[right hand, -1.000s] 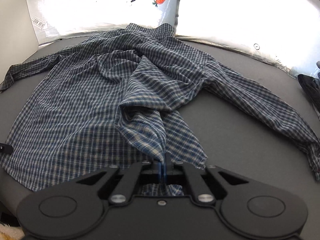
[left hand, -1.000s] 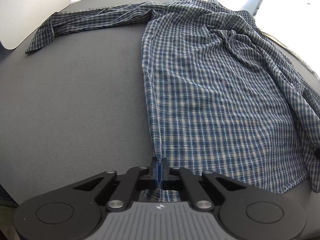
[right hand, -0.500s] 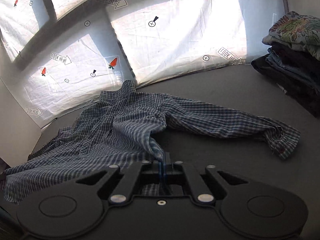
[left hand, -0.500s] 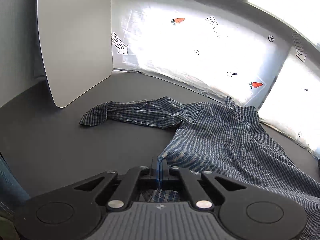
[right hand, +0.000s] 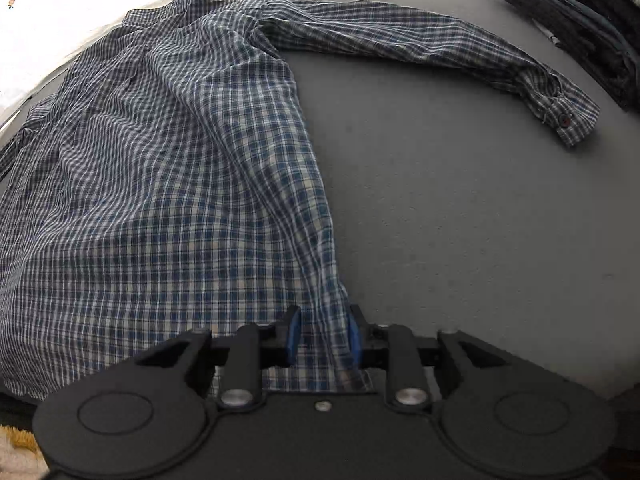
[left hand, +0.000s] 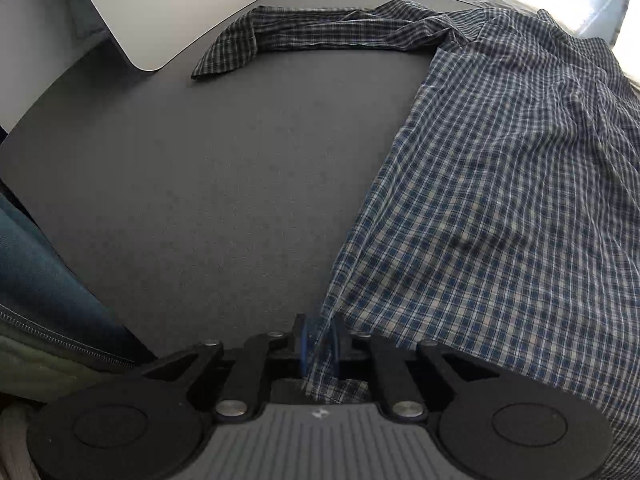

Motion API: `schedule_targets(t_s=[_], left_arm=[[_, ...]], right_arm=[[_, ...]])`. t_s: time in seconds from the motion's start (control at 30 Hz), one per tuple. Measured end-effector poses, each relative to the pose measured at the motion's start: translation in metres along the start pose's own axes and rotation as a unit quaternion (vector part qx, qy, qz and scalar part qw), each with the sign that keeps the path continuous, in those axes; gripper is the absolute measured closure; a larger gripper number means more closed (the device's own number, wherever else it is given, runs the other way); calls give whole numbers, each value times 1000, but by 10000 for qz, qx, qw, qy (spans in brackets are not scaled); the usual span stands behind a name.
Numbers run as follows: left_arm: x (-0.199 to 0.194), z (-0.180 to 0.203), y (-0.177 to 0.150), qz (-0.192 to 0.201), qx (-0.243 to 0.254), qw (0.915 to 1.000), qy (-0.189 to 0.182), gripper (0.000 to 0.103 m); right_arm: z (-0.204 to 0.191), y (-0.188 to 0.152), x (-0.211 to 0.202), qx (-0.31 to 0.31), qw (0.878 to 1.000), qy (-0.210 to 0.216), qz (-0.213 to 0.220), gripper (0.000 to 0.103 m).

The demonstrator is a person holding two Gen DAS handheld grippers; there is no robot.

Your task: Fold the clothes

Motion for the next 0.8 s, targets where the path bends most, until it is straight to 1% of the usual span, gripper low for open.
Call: schedule_targets(t_s=[0.03, 0.07, 0.1, 0.13, 0.17, 0.23, 0.37, 0.43, 0.5, 0.57, 0.63, 0.73, 0.8], left_arm=[[-5, 0, 4, 84, -46, 10000, -18, 63], [-10, 1, 9, 174, -99, 9998, -30, 57], [-15, 1, 14, 265, -153, 9995, -43, 49], [-21, 4, 20, 343, -207, 9992, -19, 43], [-24, 8, 27, 412, -214, 9989, -19, 39], [-28, 17, 41, 545, -188, 9983, -54, 36], [-26, 44, 68, 698, -81, 9974, -185, 25], [-22, 63, 78, 683, -144, 9968, -394, 20], [-17, 86, 86, 654, -210, 9951, -718, 18], [-11, 110, 91, 578, -133, 9937, -952, 16], [-5, 138, 95, 501, 218, 9930, -1045, 16], [5, 172, 101, 396, 816, 9908, -1009, 15], [14, 188, 109, 356, 1037, 9890, -991, 15]], right_arm=[[0, 2, -4, 19, 10000, 21, 72, 59], [1, 5, -7, 81, 9998, 47, 152, 59], [4, 10, -11, 211, 9994, 80, 246, 56], [7, 15, -14, 350, 9987, 130, 333, 55], [11, 20, -16, 536, 9975, 207, 406, 52], [22, 34, -17, 999, 9928, 371, 541, 49], [43, 51, -9, 1778, 9808, 530, 607, 48], [52, 57, -5, 2085, 9743, 567, 633, 47], [60, 65, 0, 2339, 9679, 593, 703, 45], [69, 73, 5, 2560, 9616, 606, 778, 45], [78, 81, 11, 2770, 9555, 598, 822, 45], [96, 95, 21, 3142, 9437, 574, 862, 45], [108, 105, 29, 3409, 9341, 560, 903, 45]])
Point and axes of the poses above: each gripper's, at about its wrist camera, not at the fingertips, and x roughly the way its jaws point, z to its right, y to its top, the point moved 7 cm from there along x, roughly the way its jaws point, and after that the axes turned 12 degrees about x, right-handed, at the moved point
